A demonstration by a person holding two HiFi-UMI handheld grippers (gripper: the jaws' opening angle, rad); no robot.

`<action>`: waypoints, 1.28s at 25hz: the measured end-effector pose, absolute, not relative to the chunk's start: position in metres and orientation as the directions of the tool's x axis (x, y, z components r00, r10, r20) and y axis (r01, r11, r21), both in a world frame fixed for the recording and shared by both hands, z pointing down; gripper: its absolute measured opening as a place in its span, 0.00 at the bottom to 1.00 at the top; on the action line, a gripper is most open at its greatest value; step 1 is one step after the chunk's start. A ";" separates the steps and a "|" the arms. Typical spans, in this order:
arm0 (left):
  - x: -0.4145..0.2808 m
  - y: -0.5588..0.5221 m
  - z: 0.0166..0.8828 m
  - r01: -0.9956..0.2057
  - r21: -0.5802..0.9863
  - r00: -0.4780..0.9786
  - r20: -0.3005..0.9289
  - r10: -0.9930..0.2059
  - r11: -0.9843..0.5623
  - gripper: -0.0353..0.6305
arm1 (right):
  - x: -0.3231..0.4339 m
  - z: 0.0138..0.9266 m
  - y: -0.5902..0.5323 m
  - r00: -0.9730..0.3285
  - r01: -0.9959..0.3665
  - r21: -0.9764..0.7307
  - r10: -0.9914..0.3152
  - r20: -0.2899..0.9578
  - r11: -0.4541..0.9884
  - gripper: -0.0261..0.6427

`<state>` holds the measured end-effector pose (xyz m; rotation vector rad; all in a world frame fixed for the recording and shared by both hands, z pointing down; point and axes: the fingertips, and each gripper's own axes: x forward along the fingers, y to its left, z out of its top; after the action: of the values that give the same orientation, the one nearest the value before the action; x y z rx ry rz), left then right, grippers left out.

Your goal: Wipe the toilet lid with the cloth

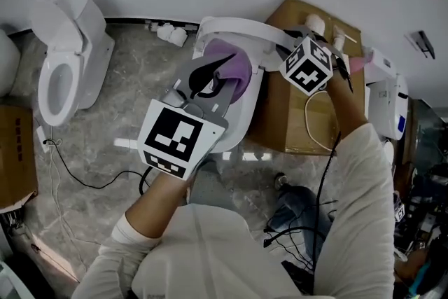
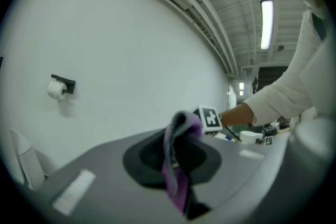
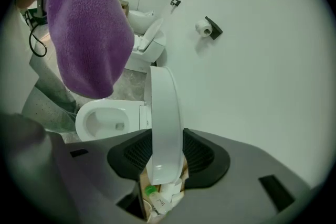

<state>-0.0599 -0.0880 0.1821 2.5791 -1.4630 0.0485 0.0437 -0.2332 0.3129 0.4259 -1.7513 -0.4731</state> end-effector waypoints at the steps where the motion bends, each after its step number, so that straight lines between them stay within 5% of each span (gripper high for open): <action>1: -0.063 -0.077 0.183 -0.850 0.135 0.524 0.113 -0.844 -0.510 0.08 | 0.044 0.316 -0.223 -0.213 -0.036 0.533 -0.527 0.822 0.845 0.30; 18: -0.081 0.035 0.210 -0.799 0.161 0.599 0.131 -0.790 -0.579 0.08 | 0.054 0.393 -0.066 -0.134 -0.084 0.534 -0.540 0.831 0.842 0.31; 32: -0.063 0.062 0.254 -0.789 0.201 0.612 0.183 -0.769 -0.581 0.08 | 0.057 0.485 0.032 -0.143 -0.004 0.407 -0.403 0.904 0.913 0.33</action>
<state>-0.0626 0.0621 0.2541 2.5778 -1.2728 0.1102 0.0569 0.0323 0.4845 0.3140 -1.6868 -0.3560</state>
